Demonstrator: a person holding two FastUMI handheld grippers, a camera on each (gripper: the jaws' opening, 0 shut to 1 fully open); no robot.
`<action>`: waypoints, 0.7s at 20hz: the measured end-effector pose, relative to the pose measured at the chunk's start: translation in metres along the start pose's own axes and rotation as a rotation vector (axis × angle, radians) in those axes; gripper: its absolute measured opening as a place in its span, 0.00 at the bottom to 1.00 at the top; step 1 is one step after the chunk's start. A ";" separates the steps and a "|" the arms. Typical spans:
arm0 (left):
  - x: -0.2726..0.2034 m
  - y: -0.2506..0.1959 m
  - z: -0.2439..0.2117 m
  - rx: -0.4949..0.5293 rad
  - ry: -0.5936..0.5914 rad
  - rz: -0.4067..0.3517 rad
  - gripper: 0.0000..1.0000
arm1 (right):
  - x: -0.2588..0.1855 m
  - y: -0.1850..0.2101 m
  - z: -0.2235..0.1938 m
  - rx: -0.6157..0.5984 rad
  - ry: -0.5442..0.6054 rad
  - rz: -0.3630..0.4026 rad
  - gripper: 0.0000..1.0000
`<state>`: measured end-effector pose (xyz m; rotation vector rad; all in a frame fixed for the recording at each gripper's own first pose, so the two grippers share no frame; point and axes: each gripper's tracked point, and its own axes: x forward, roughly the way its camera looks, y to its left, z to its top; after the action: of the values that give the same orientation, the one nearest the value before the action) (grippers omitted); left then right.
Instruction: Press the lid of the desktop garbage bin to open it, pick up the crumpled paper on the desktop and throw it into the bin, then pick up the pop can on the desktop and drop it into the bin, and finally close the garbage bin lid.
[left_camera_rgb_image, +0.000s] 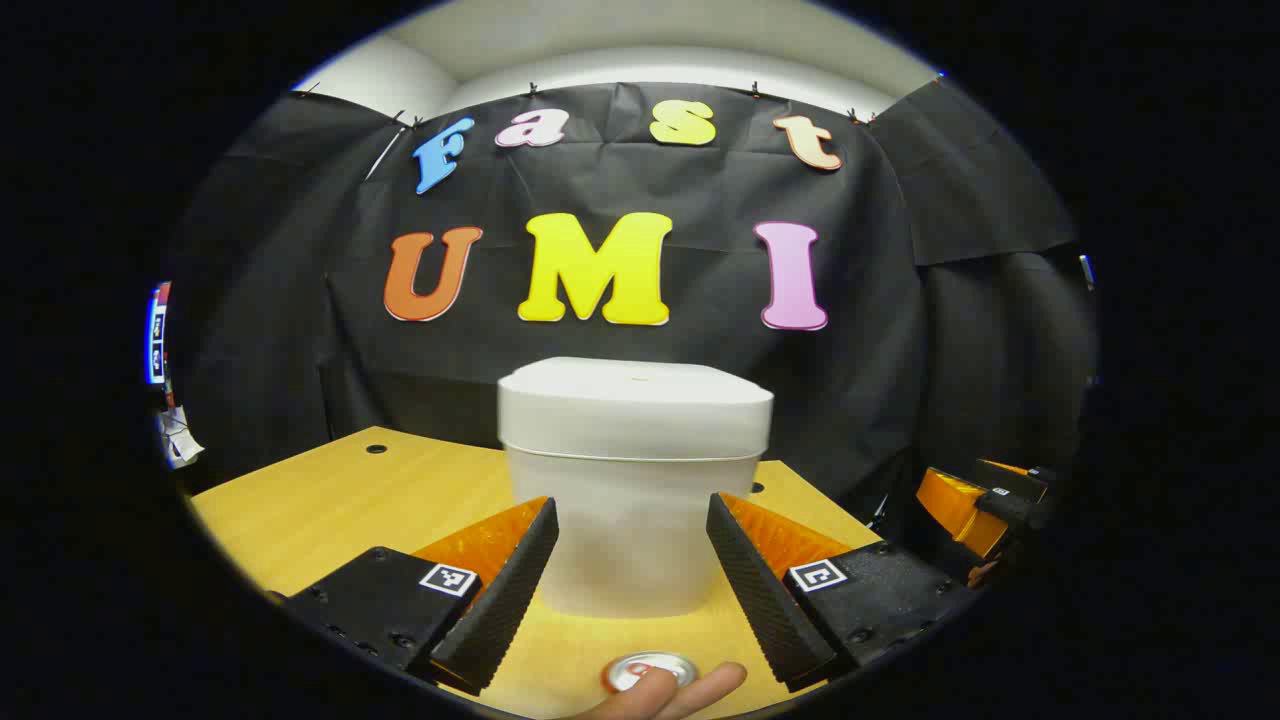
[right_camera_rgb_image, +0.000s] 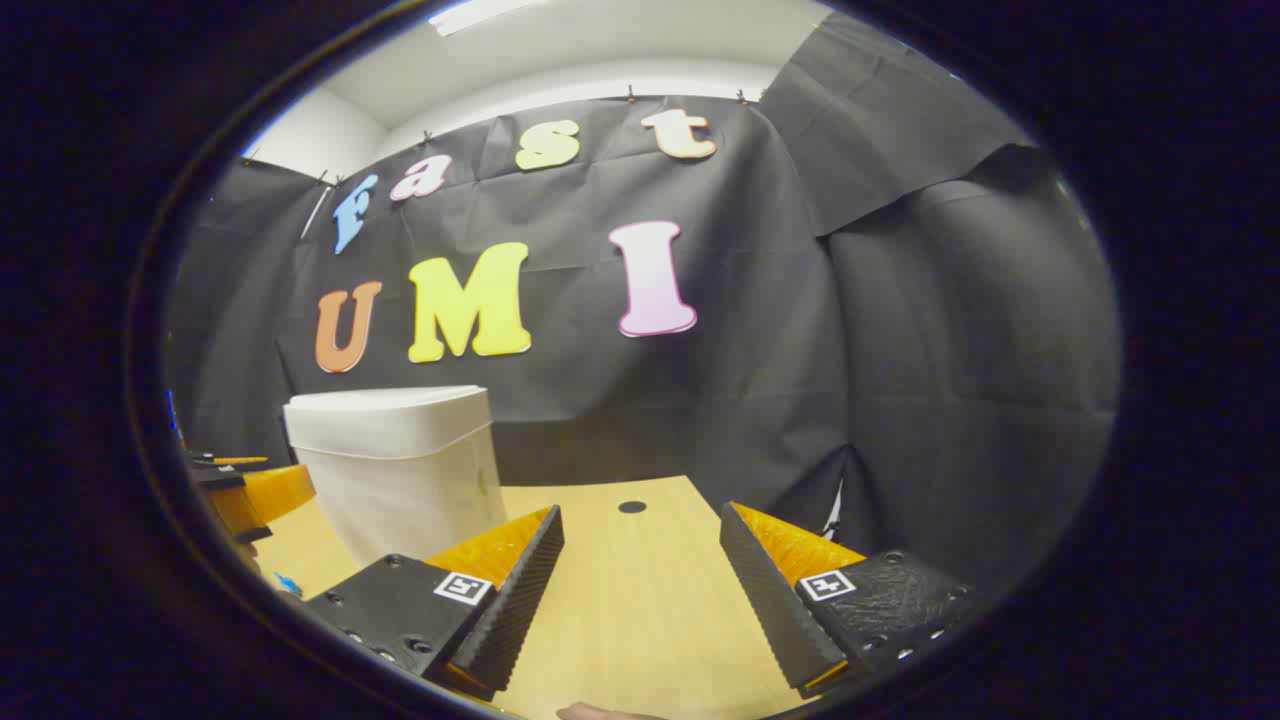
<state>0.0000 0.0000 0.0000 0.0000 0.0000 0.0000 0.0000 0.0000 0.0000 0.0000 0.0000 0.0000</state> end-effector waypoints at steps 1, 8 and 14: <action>-0.005 0.019 0.001 -0.001 0.007 0.006 0.97 | -0.008 0.013 0.000 -0.019 0.003 -0.009 0.92; -0.039 0.146 0.006 0.035 0.004 0.127 0.96 | -0.074 0.108 0.006 -0.091 -0.021 0.048 0.95; -0.072 0.201 0.012 0.056 -0.040 0.195 0.96 | -0.090 0.153 0.014 -0.080 -0.002 0.067 0.95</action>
<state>-0.0716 0.2011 0.0117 0.0561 -0.0399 0.1953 -0.0904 0.1526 0.0142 -0.0799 -0.0019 0.0671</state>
